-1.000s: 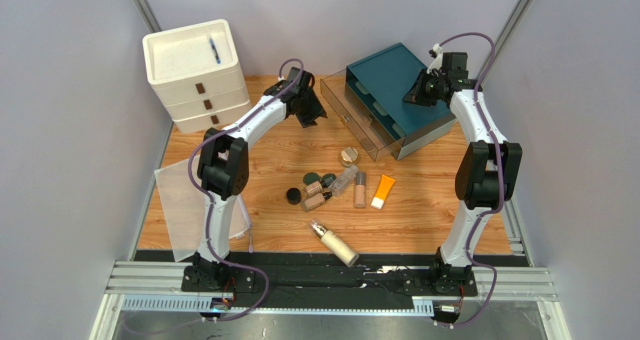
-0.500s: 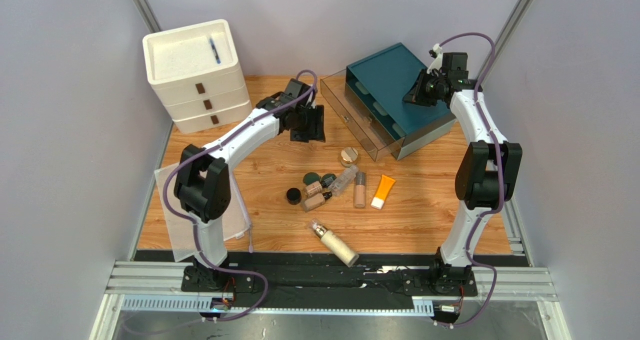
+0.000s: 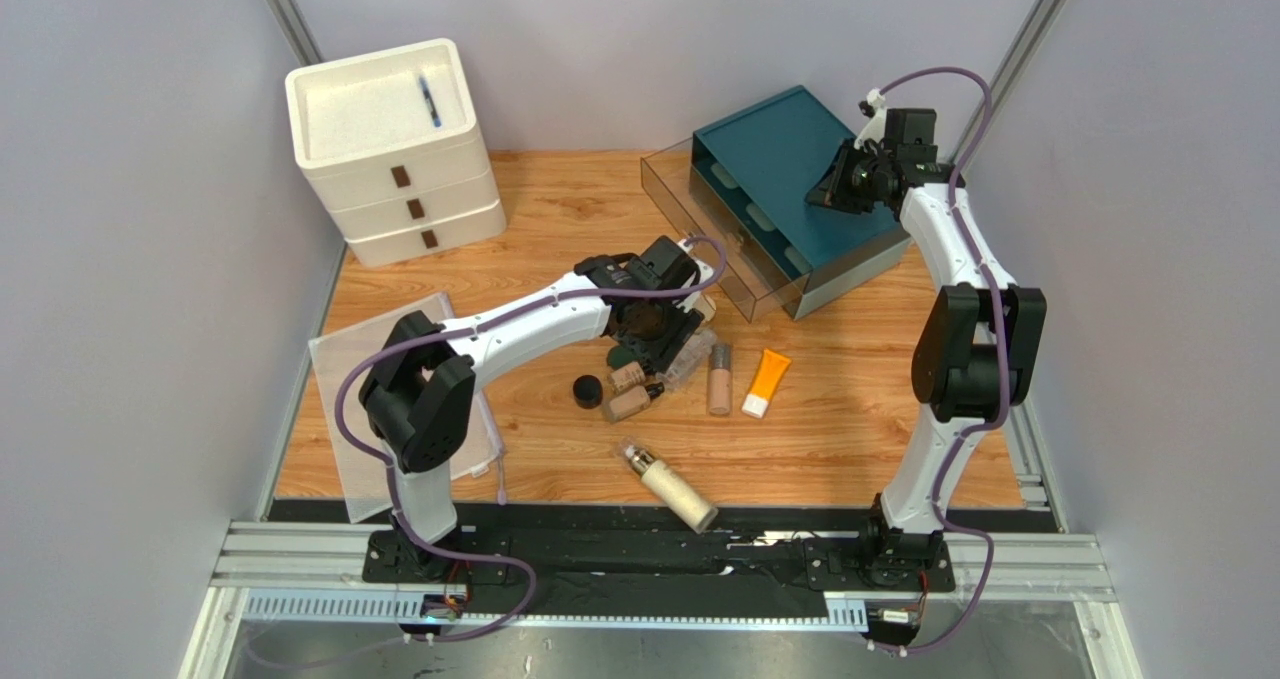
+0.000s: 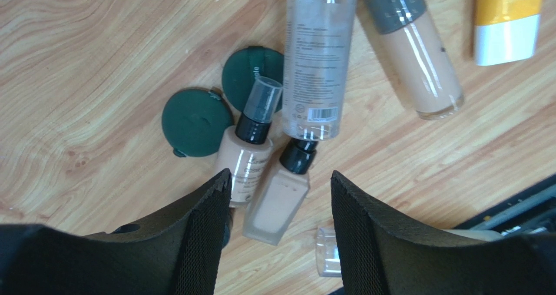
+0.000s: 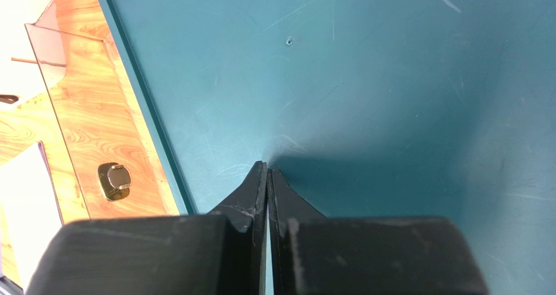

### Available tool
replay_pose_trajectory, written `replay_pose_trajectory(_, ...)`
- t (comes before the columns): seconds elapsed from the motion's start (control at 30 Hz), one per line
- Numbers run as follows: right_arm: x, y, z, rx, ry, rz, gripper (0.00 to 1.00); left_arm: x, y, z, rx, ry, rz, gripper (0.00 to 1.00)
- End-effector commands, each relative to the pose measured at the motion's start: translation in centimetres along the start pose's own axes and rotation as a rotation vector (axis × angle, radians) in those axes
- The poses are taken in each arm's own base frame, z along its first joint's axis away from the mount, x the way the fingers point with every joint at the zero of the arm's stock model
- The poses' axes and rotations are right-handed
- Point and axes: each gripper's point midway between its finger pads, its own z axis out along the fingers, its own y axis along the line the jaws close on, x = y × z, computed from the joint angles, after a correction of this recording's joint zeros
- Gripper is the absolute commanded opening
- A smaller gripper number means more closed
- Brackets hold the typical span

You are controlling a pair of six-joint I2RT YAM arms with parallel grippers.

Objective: Organize the makeup

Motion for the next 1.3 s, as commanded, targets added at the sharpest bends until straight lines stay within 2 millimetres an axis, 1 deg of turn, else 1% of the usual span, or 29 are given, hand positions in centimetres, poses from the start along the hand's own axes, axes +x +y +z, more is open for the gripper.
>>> replay_pose_trajectory(0.0,11.0,-4.2,0.9,0.146,0.355,0.099,0.03,1.6,1.0,0.9,-0.053,0.054,0.063,0.63)
replay_pose_trajectory(0.07,11.1,-4.2,0.9,0.143,0.356,0.098,0.03,2.2,0.7,1.3,-0.052,0.072,0.078,0.62)
replay_pose_trajectory(0.1,11.3,-4.2,0.9,0.143,0.362,0.102,0.03,2.9,0.4,1.6,-0.042,0.09,0.09,0.62)
replay_pose_trajectory(0.17,11.3,-4.2,0.9,0.142,0.359,0.104,0.03,3.7,0.1,2.0,-0.039,0.112,0.102,0.61)
replay_pose_trajectory(0.27,11.4,-4.1,1.0,0.137,0.363,0.109,0.04,5.0,-0.7,2.4,-0.028,0.14,0.115,0.61)
replay_pose_trajectory(0.43,11.4,-4.0,1.0,0.136,0.362,0.109,0.04,5.6,-1.5,2.6,-0.022,0.143,0.114,0.61)
replay_pose_trajectory(0.67,11.7,-4.2,1.1,0.139,0.37,0.112,0.03,5.9,-1.4,4.1,-0.041,0.166,0.103,0.61)
replay_pose_trajectory(0.97,11.5,-4.3,1.1,0.148,0.361,0.107,0.02,7.9,-0.7,5.5,-0.078,0.214,0.091,0.6)
replay_pose_trajectory(1.07,11.5,-4.4,1.1,0.15,0.362,0.109,0.02,8.4,-0.7,6.1,-0.072,0.232,0.088,0.52)
replay_pose_trajectory(1.1,11.6,-4.4,1.1,0.149,0.364,0.108,0.02,8.5,-0.9,6.4,-0.069,0.236,0.084,0.47)
replay_pose_trajectory(1.13,11.6,-4.4,1.1,0.15,0.365,0.107,0.02,8.7,-0.9,6.5,-0.065,0.24,0.082,0.36)
replay_pose_trajectory(1.17,11.6,-4.4,1.1,0.152,0.365,0.107,0.02,8.5,-1.0,6.5,-0.062,0.238,0.08,0.31)
replay_pose_trajectory(1.2,11.6,-4.4,1.1,0.151,0.365,0.109,0.02,8.6,-1.1,6.7,-0.061,0.239,0.077,0.23)
replay_pose_trajectory(1.27,11.6,-4.4,1.1,0.152,0.365,0.108,0.02,8.5,-1.2,6.7,-0.057,0.239,0.073,0.16)
